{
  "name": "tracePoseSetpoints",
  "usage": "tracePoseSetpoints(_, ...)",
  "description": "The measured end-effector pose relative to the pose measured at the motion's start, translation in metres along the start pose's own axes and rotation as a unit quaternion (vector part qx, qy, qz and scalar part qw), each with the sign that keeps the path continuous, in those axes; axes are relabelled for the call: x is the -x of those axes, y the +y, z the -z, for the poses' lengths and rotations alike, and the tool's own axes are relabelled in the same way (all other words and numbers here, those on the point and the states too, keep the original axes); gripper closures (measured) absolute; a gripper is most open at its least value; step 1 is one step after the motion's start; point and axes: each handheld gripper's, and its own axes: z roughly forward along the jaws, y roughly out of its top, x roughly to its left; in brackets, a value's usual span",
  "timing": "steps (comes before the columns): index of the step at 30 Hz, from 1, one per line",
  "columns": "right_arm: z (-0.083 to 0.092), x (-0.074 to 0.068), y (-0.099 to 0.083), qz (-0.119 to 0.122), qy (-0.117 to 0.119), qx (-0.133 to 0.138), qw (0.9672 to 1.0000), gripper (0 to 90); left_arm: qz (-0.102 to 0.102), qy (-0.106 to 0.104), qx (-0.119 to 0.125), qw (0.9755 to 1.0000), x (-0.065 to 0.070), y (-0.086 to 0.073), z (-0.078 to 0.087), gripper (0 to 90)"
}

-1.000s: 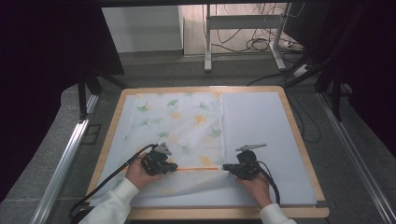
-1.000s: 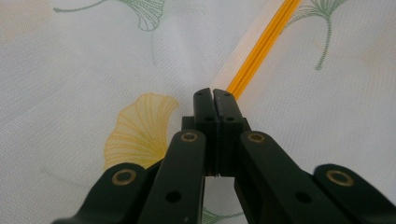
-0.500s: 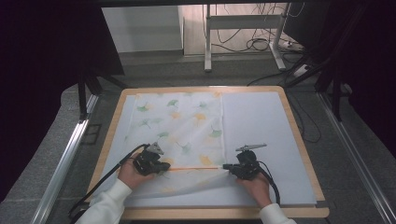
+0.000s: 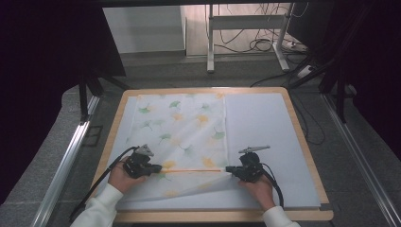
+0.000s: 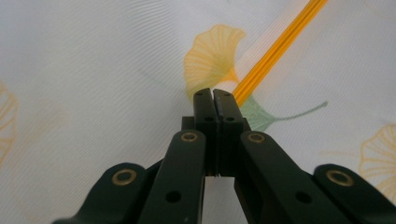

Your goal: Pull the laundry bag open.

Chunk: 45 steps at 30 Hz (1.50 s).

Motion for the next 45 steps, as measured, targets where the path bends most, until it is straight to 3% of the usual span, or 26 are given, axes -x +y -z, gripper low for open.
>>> tracePoseSetpoints(14, 0.0, 0.0, 0.0, 0.002, -0.001, 0.0, 1.0, 89.8, 0.014, 0.018, -0.002, 0.9997, -0.011, -0.015, 0.013, 90.0)
tracePoseSetpoints(22, 0.0, 0.0, 0.0, 0.002, -0.001, 0.0, 1.0, 89.8, 0.034, 0.023, 0.002, 0.9992, -0.02, -0.027, 0.021, 90.0)
tracePoseSetpoints(45, 0.0, -0.001, 0.0, 0.004, -0.002, 0.0, 1.0, 89.7, 0.055, 0.041, 0.005, 0.9976, -0.033, -0.047, 0.037, 90.0)
